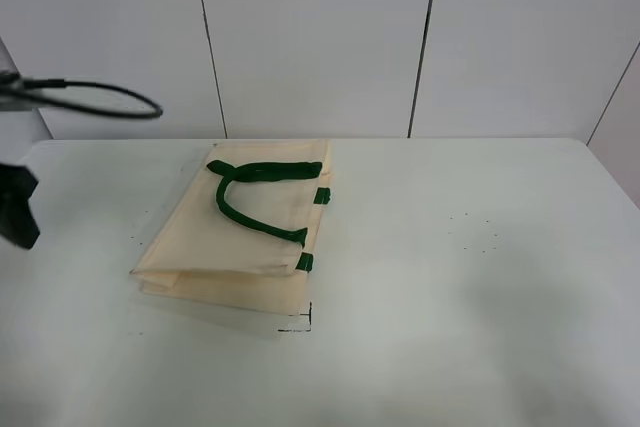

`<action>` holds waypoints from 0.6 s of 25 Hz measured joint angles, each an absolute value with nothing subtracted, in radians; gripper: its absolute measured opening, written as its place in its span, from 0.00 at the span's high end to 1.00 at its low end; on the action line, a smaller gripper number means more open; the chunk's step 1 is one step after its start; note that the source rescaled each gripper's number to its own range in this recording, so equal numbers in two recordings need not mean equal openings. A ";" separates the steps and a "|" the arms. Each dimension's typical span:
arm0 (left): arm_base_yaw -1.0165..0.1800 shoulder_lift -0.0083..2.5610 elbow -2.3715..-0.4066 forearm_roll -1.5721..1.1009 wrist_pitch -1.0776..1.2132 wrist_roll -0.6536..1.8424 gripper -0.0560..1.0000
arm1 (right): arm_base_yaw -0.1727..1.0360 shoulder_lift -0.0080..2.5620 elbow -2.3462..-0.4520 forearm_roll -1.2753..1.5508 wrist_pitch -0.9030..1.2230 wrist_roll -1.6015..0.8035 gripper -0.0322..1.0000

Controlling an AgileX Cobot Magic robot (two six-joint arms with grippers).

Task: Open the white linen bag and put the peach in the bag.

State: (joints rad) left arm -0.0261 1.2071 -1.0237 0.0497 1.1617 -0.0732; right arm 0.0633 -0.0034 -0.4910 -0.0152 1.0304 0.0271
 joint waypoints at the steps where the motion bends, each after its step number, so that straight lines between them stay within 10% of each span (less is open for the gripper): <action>1: -0.026 1.142 -0.963 0.050 1.162 -0.067 0.00 | 0.063 -0.003 -0.491 -0.015 1.030 0.027 0.00; 15: -0.026 0.268 -0.501 0.050 1.056 -0.060 0.00 | 0.063 -0.003 -0.491 -0.015 1.030 0.027 0.00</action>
State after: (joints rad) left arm -0.0261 0.2680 -0.5014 0.0497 1.0561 -0.0595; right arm 0.0633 -0.0034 -0.4910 -0.0152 1.0304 0.0271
